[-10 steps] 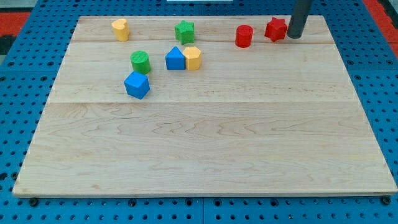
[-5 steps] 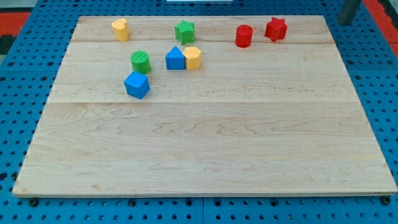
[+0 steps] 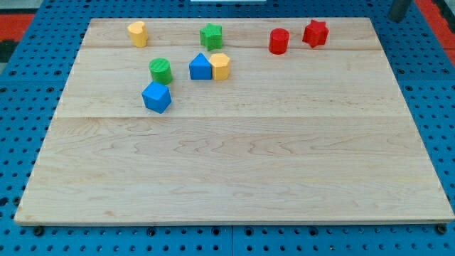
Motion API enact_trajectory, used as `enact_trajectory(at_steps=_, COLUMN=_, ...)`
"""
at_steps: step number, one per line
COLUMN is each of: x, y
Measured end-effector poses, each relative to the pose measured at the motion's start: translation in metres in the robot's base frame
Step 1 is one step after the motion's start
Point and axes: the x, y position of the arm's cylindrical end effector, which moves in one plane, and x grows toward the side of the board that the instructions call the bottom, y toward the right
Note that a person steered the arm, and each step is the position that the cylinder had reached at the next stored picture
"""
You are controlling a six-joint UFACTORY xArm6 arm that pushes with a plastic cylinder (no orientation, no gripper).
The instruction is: Move the red circle to the right of the green circle
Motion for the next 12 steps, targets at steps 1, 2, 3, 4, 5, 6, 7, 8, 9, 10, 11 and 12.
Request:
enact_trajectory(at_steps=1, x=0.0, y=-0.004)
enact_trajectory(at_steps=2, x=0.004, y=-0.068)
enact_trajectory(at_steps=3, x=0.015, y=-0.137)
enact_trajectory(at_steps=4, x=0.004, y=-0.164)
enact_trajectory(at_steps=5, x=0.003, y=-0.194)
enact_trajectory(at_steps=6, x=0.03, y=-0.217)
enact_trajectory(at_steps=7, x=0.069, y=-0.231)
enact_trajectory(at_steps=8, x=0.102, y=-0.262)
enact_trajectory(at_steps=9, x=0.106, y=-0.272)
enact_trajectory(at_steps=10, x=0.101, y=-0.313)
enact_trajectory(at_steps=11, x=0.094, y=-0.358)
enact_trajectory(at_steps=12, x=0.116, y=-0.397)
